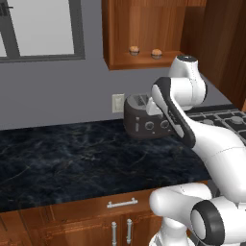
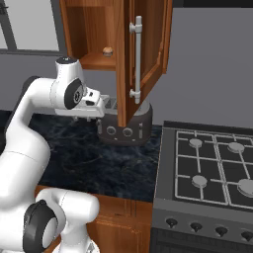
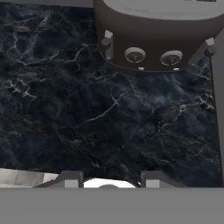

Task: Pick the tangerines from the cabinet and place them in one bowl. Pick the lemon wedge from the sink and place it in the other bowl.

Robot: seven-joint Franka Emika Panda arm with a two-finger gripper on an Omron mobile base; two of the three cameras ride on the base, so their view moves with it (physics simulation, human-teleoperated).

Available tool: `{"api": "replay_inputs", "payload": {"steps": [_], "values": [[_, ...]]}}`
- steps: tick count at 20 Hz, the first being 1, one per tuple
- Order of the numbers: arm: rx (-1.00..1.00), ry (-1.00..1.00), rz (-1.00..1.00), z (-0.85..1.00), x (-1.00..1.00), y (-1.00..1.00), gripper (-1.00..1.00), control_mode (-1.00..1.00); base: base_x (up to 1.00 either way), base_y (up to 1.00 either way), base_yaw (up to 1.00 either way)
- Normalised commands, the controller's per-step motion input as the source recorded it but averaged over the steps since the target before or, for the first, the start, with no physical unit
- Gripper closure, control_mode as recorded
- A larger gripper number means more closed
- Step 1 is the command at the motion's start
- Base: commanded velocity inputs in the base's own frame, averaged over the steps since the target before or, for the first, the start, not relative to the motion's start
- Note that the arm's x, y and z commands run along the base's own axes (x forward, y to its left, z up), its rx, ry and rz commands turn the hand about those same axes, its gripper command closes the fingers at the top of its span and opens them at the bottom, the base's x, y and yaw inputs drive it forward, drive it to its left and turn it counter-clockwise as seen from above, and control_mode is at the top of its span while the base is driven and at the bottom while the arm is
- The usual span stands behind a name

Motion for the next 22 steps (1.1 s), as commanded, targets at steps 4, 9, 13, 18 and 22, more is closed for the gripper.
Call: {"api": "replay_inputs", "payload": {"steps": [4,9,13,18,22], "values": [[0.0,0.0,0.0,-0.03,0.0,0.0,-1.0,-1.0,0.0,0.0,0.0],[0.0,-0.01,0.0,0.05,0.0,-0.1,-1.0,-1.0,0.0,0.0,0.0],[0.0,-0.1,0.0,0.27,0.0,-0.01,-1.0,-1.0,0.0,0.0,0.0],[0.0,-0.21,0.0,0.45,-0.03,0.0,-1.0,-1.0,0.0,0.0,0.0],[0.0,-0.24,0.0,0.48,0.0,-0.01,-1.0,-1.0,0.0,0.0,0.0]]}}
